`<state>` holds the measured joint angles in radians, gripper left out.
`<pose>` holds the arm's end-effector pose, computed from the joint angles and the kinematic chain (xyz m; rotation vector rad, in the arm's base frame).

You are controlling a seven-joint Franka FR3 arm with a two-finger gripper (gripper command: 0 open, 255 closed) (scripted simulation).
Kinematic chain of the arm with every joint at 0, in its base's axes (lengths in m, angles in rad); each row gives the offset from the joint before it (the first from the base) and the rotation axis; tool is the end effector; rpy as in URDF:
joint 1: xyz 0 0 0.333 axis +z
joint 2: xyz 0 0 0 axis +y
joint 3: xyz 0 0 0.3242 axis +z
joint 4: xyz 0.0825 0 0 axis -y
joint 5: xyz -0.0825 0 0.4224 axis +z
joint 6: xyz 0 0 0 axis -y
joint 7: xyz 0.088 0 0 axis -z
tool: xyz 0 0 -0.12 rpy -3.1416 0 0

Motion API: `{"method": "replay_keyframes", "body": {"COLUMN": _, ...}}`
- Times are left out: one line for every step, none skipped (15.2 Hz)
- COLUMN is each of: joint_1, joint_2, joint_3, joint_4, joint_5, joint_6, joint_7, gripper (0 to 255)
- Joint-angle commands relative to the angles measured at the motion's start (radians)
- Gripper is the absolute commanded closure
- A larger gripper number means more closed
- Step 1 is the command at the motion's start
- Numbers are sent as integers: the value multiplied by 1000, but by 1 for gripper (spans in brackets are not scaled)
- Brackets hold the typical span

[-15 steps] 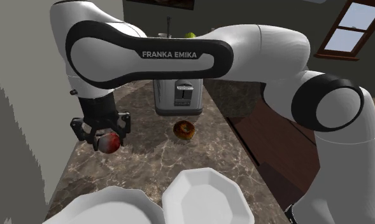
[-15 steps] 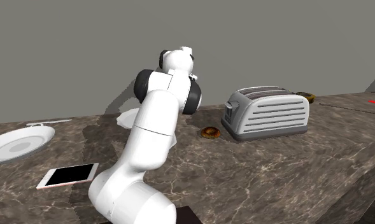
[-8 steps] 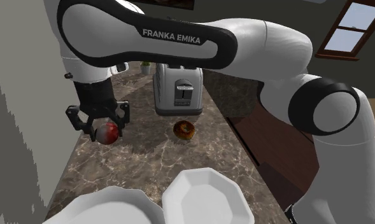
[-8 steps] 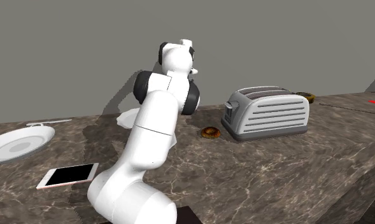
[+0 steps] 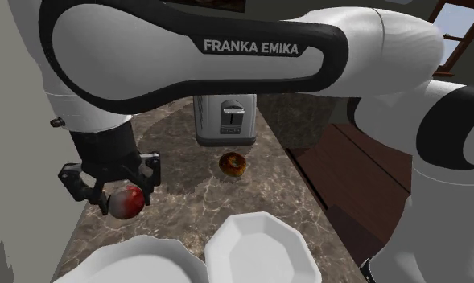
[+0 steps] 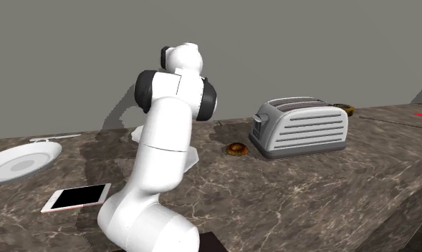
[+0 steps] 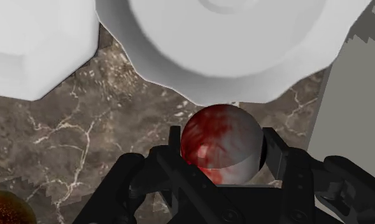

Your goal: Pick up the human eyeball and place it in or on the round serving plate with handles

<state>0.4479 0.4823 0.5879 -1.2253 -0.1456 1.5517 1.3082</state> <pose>0.4500 0.5527 0.5153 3.0679 -0.4835 -0.2155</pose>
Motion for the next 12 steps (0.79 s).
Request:
{"method": "replay_keyframes", "body": {"joint_1": 7, "joint_2": -38, "joint_3": 15, "joint_4": -62, "joint_5": 17, "joint_6": 28, "joint_7": 33, "gripper": 255}}
{"method": "replay_keyframes", "body": {"joint_1": 14, "joint_2": -53, "joint_3": 22, "joint_4": -84, "joint_5": 23, "joint_6": 38, "joint_7": 50, "gripper": 255}}
{"method": "replay_keyframes", "body": {"joint_1": 22, "joint_2": -65, "joint_3": 29, "joint_4": -104, "joint_5": 29, "joint_6": 48, "joint_7": 68, "gripper": 255}}
{"method": "replay_keyframes", "body": {"joint_1": 31, "joint_2": -77, "joint_3": 36, "joint_4": -123, "joint_5": 34, "joint_6": 57, "joint_7": 85, "gripper": 255}}
{"method": "replay_keyframes", "body": {"joint_1": 40, "joint_2": -88, "joint_3": 43, "joint_4": -139, "joint_5": 39, "joint_6": 65, "joint_7": 104, "gripper": 255}}
{"method": "replay_keyframes", "body": {"joint_1": 50, "joint_2": -97, "joint_3": 49, "joint_4": -154, "joint_5": 43, "joint_6": 72, "joint_7": 122, "gripper": 255}}
{"method": "replay_keyframes", "body": {"joint_1": 61, "joint_2": -105, "joint_3": 56, "joint_4": -167, "joint_5": 47, "joint_6": 79, "joint_7": 141, "gripper": 255}}
{"method": "replay_keyframes", "body": {"joint_1": 72, "joint_2": -112, "joint_3": 63, "joint_4": -178, "joint_5": 50, "joint_6": 85, "joint_7": 160, "gripper": 255}}
{"method": "replay_keyframes", "body": {"joint_1": 84, "joint_2": -118, "joint_3": 70, "joint_4": -188, "joint_5": 53, "joint_6": 91, "joint_7": 179, "gripper": 255}}
{"method": "replay_keyframes", "body": {"joint_1": 96, "joint_2": -123, "joint_3": 77, "joint_4": -196, "joint_5": 55, "joint_6": 97, "joint_7": 199, "gripper": 255}}
{"method": "replay_keyframes", "body": {"joint_1": 107, "joint_2": -127, "joint_3": 82, "joint_4": -202, "joint_5": 56, "joint_6": 101, "joint_7": 216, "gripper": 255}}
{"method": "replay_keyframes", "body": {"joint_1": 105, "joint_2": -127, "joint_3": 82, "joint_4": -217, "joint_5": 57, "joint_6": 115, "joint_7": 215, "gripper": 255}}
